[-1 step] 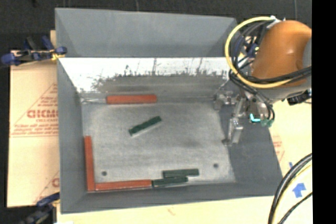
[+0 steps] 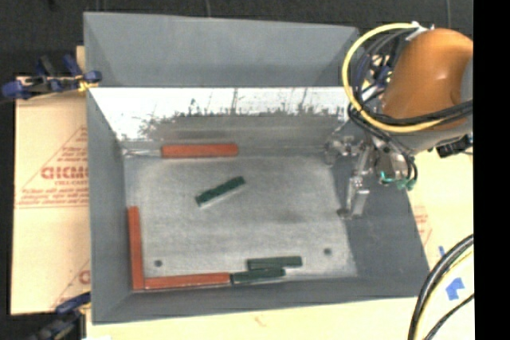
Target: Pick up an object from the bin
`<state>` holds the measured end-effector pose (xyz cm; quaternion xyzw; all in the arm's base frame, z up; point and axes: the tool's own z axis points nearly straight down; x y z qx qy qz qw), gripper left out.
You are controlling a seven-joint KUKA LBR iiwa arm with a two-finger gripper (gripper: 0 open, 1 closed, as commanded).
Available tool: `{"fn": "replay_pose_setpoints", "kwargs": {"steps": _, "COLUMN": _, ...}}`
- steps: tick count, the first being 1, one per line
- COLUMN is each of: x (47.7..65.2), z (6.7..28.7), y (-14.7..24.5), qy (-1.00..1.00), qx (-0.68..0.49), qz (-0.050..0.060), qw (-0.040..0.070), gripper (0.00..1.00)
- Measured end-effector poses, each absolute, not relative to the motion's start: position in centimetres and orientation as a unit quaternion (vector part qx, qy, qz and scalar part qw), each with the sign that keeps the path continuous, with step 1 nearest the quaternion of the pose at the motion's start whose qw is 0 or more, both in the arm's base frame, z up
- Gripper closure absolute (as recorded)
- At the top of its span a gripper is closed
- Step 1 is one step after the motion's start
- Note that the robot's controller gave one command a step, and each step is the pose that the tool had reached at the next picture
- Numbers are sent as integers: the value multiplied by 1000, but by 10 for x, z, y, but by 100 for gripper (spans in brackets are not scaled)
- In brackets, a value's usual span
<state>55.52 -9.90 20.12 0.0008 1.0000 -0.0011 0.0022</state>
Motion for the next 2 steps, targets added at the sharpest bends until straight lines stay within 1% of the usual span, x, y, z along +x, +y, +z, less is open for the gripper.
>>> {"fn": "replay_pose_setpoints", "kwargs": {"steps": 1, "x": 535, "z": 180, "y": -85, "qy": 999, "qx": -32, "qz": -2, "qw": 7, "gripper": 0}}
{"fn": "replay_pose_setpoints", "kwargs": {"steps": 2, "x": 502, "z": 122, "y": -73, "qy": 999, "qx": -54, "qz": 0, "qw": 2, "gripper": 0}}
